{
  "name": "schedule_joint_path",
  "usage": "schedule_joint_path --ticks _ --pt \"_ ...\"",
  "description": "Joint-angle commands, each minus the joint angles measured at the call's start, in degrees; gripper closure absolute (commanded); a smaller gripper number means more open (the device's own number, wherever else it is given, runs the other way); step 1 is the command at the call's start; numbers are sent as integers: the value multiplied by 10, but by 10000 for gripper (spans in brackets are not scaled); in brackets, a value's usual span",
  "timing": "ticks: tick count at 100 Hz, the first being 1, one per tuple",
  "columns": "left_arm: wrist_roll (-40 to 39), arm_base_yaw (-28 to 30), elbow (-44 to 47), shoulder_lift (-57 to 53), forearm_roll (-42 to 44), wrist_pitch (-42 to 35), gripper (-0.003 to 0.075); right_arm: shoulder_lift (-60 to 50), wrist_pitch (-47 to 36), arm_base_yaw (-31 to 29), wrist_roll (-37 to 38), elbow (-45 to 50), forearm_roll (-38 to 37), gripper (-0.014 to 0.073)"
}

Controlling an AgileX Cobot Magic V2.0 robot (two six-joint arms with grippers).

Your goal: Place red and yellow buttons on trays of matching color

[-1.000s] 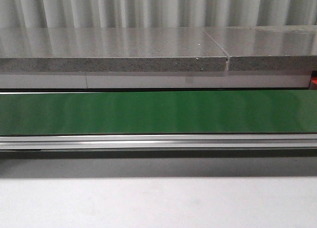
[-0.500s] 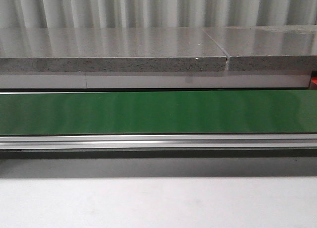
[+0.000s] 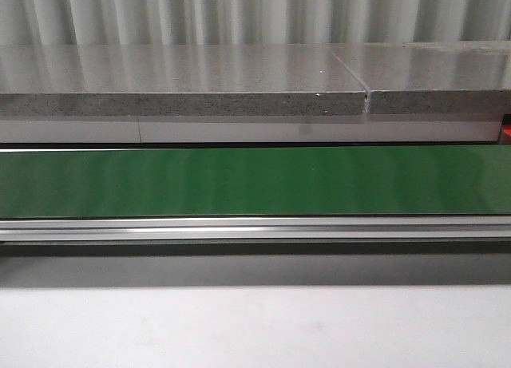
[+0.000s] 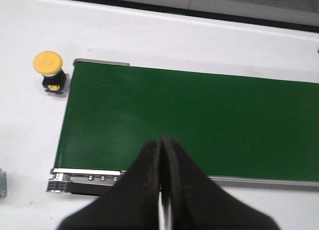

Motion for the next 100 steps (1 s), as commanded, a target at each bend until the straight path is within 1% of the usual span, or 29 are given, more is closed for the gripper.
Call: schedule_joint_path --ticks 1,7,12,16,17,19,24,26,29,31,36,40,70,84,100 --pt "-9 28 -38 34 -7 -11 716 5 -35 1 -6 -14 2 661" --pt "-9 48 -47 58 -7 0 663 5 -35 1 -6 -14 2 661" --pt "-9 64 -49 72 -7 1 588 5 -35 1 -6 -14 2 661" --pt "-9 75 -49 82 -7 1 506 5 -35 1 -6 -14 2 661" --pt "-9 80 -49 84 -7 1 475 5 -35 1 -6 -14 2 661" --pt "-9 87 -49 88 -7 2 444 5 -35 1 -6 -14 2 661" --pt "-9 103 -49 99 -7 9 317 5 -35 1 -6 -14 2 661" --pt "-9 111 -49 103 -7 12 287 5 -35 1 -6 -14 2 661" --pt "-9 120 -49 109 -7 18 220 5 -35 1 -6 -14 2 661" --pt "-9 128 -49 113 -7 23 189 5 -35 1 -6 -14 2 661" --pt "-9 146 -49 124 -7 35 141 5 -35 1 -6 -14 2 661" --pt "-9 162 -49 133 -6 47 130 5 -35 1 -6 -14 2 661" --pt "-9 270 -59 209 -7 126 134 5 -35 1 -6 -14 2 661" --pt "-9 307 -60 234 -13 130 134 5 -35 1 -6 -14 2 661" --pt "-10 331 -60 279 -22 123 138 5 -35 1 -6 -14 2 661"
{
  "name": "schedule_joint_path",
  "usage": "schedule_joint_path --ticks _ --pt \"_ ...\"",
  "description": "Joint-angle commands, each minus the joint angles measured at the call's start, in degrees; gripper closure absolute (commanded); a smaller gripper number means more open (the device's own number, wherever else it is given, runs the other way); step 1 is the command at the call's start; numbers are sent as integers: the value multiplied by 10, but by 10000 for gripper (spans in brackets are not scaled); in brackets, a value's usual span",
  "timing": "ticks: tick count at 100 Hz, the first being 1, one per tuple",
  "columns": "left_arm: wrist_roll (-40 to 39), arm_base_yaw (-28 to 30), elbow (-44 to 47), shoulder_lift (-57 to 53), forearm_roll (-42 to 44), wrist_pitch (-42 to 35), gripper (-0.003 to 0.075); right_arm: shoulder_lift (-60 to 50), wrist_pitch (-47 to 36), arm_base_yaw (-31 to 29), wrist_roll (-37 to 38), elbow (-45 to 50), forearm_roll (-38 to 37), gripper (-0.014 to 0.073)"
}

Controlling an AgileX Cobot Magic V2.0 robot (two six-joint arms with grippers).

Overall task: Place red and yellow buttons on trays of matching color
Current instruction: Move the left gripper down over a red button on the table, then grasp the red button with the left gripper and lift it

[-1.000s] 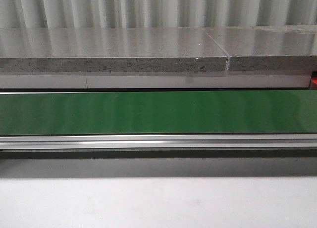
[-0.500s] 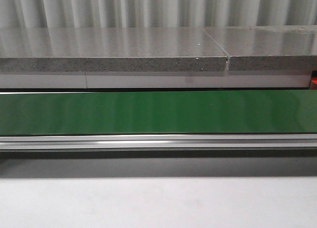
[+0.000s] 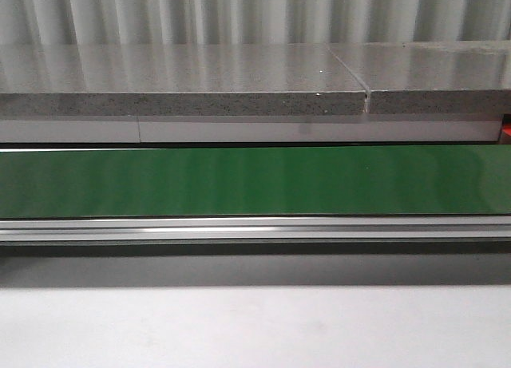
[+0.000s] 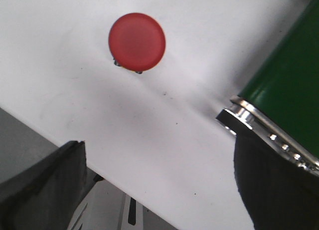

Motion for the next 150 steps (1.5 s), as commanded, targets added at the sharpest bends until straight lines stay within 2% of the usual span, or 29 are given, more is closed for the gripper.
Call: schedule_joint_path --ticks 1,30,63,73,92,106,128,150 --pt "-6 10 -20 11 -17 -11 139 5 -37 1 -6 -14 2 661" --pt "-6 15 -78 103 -32 -34 155 5 -37 1 -6 -14 2 661" --pt "-6 15 -125 186 -37 -23 159 5 -37 1 -6 -14 2 661" --pt "-6 15 -125 191 -37 -25 209 5 -37 1 -6 -14 2 661" --pt "-6 15 -125 191 -37 -37 390 5 -37 1 -6 -14 2 661" --pt "-5 15 -125 191 -37 -37 483 5 -37 1 -6 -14 2 661" --pt "8 15 -125 172 -37 -36 501 5 -37 1 -6 -14 2 661" --pt "15 5 -128 96 -32 -37 501 5 -37 1 -6 -14 2 661"
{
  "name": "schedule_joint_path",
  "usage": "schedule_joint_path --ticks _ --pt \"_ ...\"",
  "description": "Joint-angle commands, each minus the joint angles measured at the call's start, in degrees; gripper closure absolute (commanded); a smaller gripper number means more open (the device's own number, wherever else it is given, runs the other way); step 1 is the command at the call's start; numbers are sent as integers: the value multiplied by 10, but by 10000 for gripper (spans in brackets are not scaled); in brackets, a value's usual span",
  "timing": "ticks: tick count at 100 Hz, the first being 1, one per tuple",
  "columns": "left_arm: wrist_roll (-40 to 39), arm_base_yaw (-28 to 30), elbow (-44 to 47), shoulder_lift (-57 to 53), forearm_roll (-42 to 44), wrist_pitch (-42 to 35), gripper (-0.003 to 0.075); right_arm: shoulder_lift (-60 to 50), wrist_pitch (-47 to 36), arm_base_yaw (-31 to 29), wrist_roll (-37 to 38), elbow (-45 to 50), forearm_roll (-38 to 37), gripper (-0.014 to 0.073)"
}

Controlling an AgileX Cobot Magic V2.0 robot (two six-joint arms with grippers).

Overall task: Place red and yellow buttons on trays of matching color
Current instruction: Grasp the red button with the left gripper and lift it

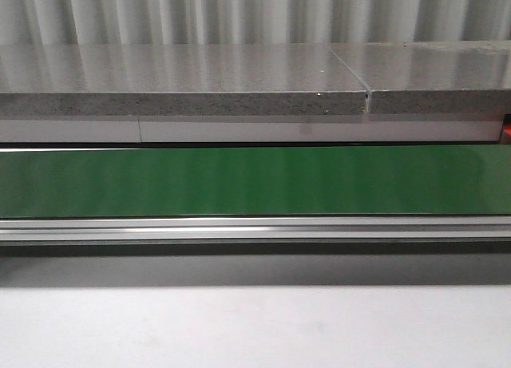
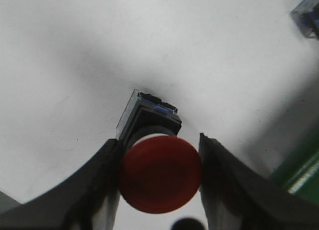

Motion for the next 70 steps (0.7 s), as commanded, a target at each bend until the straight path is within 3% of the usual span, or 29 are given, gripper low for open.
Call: schedule_joint_path --ticks 1,27,70 --pt "2 -8 -20 -59 -5 -5 501 5 -37 1 -5 -14 2 661" --pt "12 -59 -108 -93 -1 82 501 5 -37 1 -5 -14 2 661" --pt "19 -198 -158 -64 0 119 501 5 -37 1 -5 -14 2 661"
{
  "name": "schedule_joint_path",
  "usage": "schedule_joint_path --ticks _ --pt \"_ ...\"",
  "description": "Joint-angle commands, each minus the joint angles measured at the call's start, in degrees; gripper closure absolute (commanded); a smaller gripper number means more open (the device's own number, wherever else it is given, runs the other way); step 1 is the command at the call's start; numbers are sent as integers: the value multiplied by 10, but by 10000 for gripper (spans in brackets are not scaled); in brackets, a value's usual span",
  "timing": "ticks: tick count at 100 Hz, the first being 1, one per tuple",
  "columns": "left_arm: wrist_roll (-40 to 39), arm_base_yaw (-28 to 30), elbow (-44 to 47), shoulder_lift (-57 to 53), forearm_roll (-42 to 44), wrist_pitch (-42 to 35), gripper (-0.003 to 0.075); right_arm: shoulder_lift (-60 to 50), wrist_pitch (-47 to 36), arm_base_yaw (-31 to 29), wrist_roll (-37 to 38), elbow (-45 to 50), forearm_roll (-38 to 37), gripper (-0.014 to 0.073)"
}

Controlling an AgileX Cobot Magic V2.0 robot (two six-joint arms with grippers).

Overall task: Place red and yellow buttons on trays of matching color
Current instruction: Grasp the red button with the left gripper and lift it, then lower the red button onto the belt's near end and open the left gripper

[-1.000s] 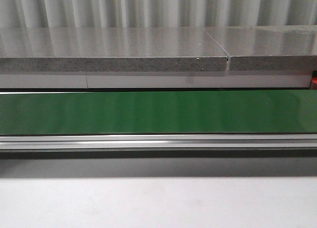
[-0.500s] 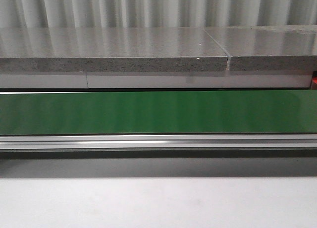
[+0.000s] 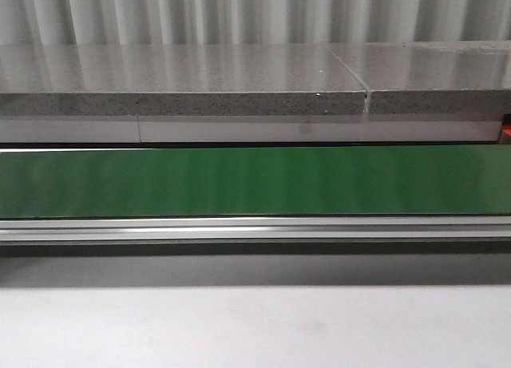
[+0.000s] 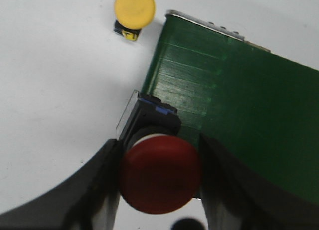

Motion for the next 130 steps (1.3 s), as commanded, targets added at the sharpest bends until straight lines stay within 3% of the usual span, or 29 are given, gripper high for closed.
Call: schedule_joint_path --ticks 1,29,51,58,75,89,114,130 --pt "0 -24 -18 -11 -7 -12 501 5 -37 1 -5 -14 2 661" --pt "11 -74 -19 27 -7 -18 501 5 -37 1 -5 -14 2 661" --pt "19 -79 -21 49 -7 -16 493 5 -37 1 -5 -14 2 661" --pt "23 -79 -21 52 -7 -16 449 5 -37 1 -5 -14 2 661" --pt "23 -79 -26 52 -9 -16 226 5 -37 1 -5 -14 2 661" --pt "21 -79 -49 52 -9 -21 206 5 -37 1 -5 -14 2 661" --pt "-116 -53 -112 55 7 -74 207 5 -37 1 -5 -14 2 661" --pt "-194 -16 -146 93 7 -39 208 5 -37 1 -5 -14 2 661"
